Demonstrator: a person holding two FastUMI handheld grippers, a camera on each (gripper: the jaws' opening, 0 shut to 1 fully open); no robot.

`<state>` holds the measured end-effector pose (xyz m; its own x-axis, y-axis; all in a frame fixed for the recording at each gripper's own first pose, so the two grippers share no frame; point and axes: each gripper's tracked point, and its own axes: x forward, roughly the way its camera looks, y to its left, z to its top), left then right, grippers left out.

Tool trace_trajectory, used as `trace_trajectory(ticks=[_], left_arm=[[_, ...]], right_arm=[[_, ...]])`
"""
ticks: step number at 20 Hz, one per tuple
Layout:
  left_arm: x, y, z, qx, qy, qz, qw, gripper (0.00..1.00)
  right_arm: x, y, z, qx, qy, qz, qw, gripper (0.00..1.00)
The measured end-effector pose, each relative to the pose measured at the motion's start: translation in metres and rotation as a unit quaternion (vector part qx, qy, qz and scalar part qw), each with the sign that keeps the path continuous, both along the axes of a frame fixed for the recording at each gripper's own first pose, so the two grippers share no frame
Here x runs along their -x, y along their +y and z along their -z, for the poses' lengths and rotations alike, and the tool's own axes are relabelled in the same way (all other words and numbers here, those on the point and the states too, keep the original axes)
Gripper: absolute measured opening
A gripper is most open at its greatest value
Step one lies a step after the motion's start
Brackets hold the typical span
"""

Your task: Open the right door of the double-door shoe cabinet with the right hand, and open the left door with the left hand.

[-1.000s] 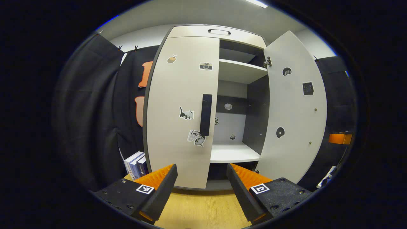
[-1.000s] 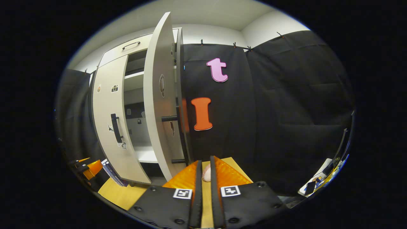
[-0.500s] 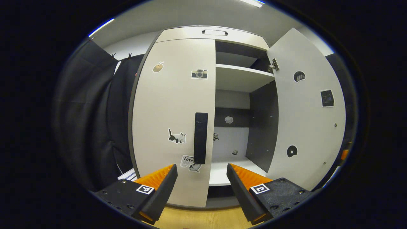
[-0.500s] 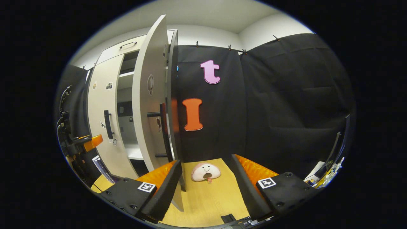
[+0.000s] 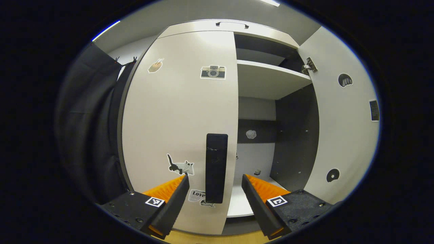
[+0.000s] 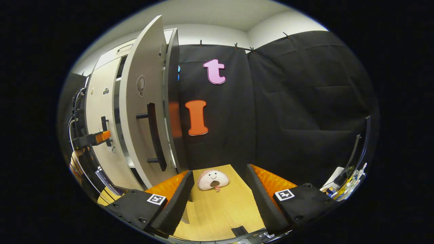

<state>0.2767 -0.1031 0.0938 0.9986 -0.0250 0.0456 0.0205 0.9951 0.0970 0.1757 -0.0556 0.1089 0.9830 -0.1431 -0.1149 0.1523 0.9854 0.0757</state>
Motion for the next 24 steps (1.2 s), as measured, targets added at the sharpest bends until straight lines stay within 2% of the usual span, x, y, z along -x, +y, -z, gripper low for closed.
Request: trace_trajectory(ticks=[6, 8, 10, 11, 12, 16, 20, 21, 24], left_arm=[[-0.018, 0.006, 0.002, 0.001, 0.007, -0.003, 1.0, 0.92], [-0.018, 0.002, 0.004, -0.001, 0.01, 0.008, 1.0, 0.85], [-0.02, 0.001, 0.008, -0.007, 0.015, 0.013, 1.0, 0.72], [-0.02, 0.003, 0.009, -0.013, 0.016, 0.008, 1.0, 0.62], [-0.021, 0.006, 0.009, -0.016, 0.015, 0.004, 1.0, 0.59], [-0.019, 0.002, 0.011, -0.012, 0.019, 0.01, 1.0, 0.39], [-0.02, 0.003, 0.012, -0.017, 0.027, 0.007, 0.999, 0.29], [-0.018, 0.004, 0.013, -0.007, 0.032, 0.005, 0.999, 0.22], [-0.012, 0.004, 0.014, -0.01, 0.035, 0.02, 0.999, 0.14]], right_arm=[[-0.002, -0.004, 0.004, -0.005, 0.006, 0.011, 1.0, 1.0], [-0.003, -0.001, 0.004, -0.007, 0.006, 0.01, 1.0, 1.0], [-0.002, 0.002, 0.005, -0.006, 0.008, 0.005, 1.0, 1.0], [-0.003, 0.004, 0.005, -0.005, 0.008, 0.004, 1.0, 1.0], [-0.002, 0.005, 0.005, -0.005, 0.008, 0.003, 1.0, 1.0], [0.001, 0.009, 0.004, -0.003, 0.008, 0.001, 1.0, 1.0], [0.007, 0.012, 0.001, -0.004, 0.003, 0.005, 1.0, 1.0], [0.008, 0.014, 0.0, -0.007, 0.002, 0.005, 1.0, 1.0], [0.013, 0.017, -0.004, -0.007, -0.005, 0.008, 1.0, 1.0]])
